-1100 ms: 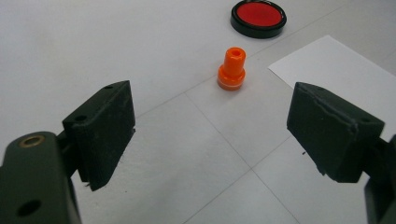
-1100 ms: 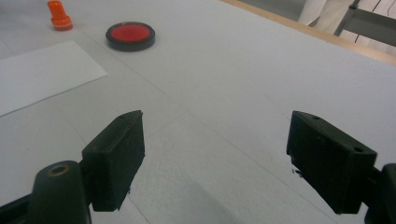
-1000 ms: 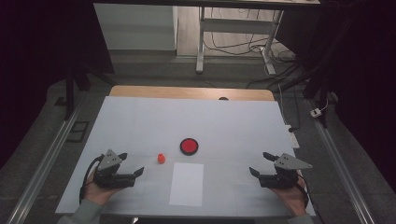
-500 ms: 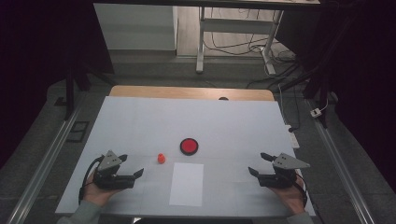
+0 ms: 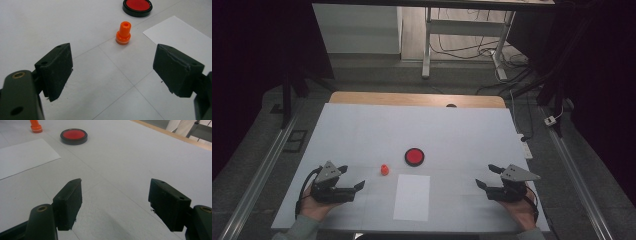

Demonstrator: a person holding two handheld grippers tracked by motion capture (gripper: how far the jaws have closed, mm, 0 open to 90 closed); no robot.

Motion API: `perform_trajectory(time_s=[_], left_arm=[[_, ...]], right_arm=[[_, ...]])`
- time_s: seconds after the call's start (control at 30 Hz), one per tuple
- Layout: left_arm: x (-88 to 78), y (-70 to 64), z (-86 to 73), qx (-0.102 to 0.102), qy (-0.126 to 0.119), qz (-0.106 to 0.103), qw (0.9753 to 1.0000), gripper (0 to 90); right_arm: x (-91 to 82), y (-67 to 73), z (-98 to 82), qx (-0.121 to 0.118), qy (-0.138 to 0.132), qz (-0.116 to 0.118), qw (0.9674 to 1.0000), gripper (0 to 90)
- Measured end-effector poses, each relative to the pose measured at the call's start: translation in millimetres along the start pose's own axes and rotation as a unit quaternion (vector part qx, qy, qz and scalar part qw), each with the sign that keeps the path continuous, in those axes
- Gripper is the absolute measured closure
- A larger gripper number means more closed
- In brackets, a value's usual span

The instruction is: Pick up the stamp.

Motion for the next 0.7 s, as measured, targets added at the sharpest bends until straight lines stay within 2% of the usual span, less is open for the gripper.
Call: perform_trajectory(time_s=[0.1, 0.33, 0.7], left_arm=[[0.3, -0.2, 0.0, 0.002, 0.001, 0.0, 1.0, 16.7], [-0.8, -2.8, 4.3, 0.01, 0.004, -0.001, 0.9999, 16.8], [4.6, -7.7, 20.3, 0.02, 0.008, -0.007, 0.9997, 17.0]], right_arm=[[-1.3, -0.9, 0.8, 0.0, -0.003, -0.006, 1.0, 27.5], [0.1, 2.6, 2.2, 0.0, -0.003, 0.002, 1.0, 27.5], [0.4, 5.5, 4.0, -0.002, -0.004, 0.005, 1.0, 27.7]])
Point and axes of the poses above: each handheld gripper's, and its own axes: x roughly forward along the jaws, z roughly out of its top, y roughly to its left, the point moved 6 cm from there along x, roughly forward along the jaws, and after that the axes turned 4 degrees about -z, right-handed, at the moved point
